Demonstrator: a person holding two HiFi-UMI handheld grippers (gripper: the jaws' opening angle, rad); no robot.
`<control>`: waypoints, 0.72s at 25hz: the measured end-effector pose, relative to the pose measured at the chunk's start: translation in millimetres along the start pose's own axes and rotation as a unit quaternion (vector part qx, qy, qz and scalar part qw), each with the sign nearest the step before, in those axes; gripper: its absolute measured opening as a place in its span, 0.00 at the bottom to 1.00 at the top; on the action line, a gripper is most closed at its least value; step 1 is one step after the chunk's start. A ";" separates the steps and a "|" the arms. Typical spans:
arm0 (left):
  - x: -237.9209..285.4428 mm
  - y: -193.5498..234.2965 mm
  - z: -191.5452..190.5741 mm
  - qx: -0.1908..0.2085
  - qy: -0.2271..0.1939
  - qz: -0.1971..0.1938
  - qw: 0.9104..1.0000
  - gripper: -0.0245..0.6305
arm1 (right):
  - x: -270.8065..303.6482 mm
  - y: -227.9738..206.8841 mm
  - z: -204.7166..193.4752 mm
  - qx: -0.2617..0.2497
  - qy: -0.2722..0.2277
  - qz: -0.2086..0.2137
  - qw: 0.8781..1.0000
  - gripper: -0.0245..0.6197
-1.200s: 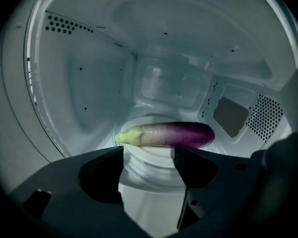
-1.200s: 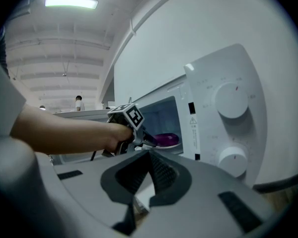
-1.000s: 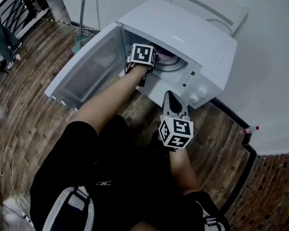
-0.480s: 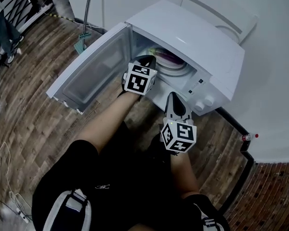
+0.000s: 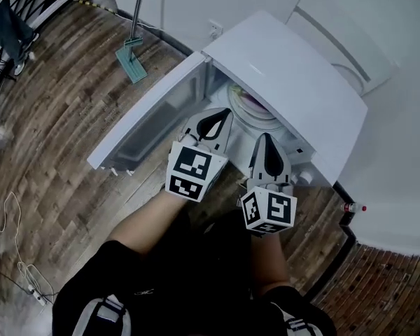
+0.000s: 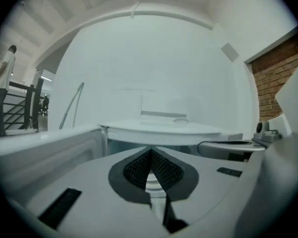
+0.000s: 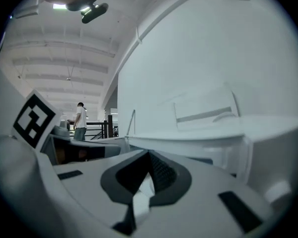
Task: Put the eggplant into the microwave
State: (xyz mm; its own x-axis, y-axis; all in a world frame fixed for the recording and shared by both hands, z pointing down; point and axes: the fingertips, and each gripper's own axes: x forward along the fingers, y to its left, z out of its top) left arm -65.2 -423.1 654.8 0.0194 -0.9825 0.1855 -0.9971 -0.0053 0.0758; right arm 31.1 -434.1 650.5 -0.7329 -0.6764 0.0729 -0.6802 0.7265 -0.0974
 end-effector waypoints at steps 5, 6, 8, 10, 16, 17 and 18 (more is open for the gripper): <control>-48.2 -22.8 121.6 -0.031 0.014 -0.021 0.999 0.04 | -11.5 21.0 125.1 -0.008 0.018 -0.016 1.000 0.06; -58.6 -28.2 151.1 -0.027 0.015 -0.023 0.999 0.04 | -16.7 24.4 156.4 -0.008 0.017 -0.021 1.000 0.06; -79.3 -39.0 210.2 -0.020 0.018 -0.027 0.999 0.04 | -28.2 32.9 219.3 -0.007 0.016 -0.028 0.999 0.06; -99.5 -48.7 264.6 -0.006 0.024 -0.026 0.999 0.04 | -41.3 42.6 275.2 -0.006 0.023 -0.031 0.999 0.06; -146.7 -62.2 374.9 0.008 0.025 -0.008 1.000 0.04 | -84.9 64.2 395.6 -0.006 0.006 -0.044 0.999 0.06; -152.0 -64.0 382.0 0.008 0.023 -0.007 1.000 0.04 | -90.4 66.5 404.2 -0.007 -0.001 -0.046 0.999 0.06; -156.8 -67.3 386.1 0.011 0.021 -0.009 1.000 0.04 | -95.1 68.8 409.2 -0.008 -0.007 -0.047 0.999 0.06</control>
State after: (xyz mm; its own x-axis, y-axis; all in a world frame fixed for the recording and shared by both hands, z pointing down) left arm -29.6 -340.6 242.3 0.0406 -0.9734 0.2256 -0.9979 -0.0281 0.0586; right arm 59.4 -369.3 230.7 -0.6659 -0.7430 0.0671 -0.7460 0.6617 -0.0750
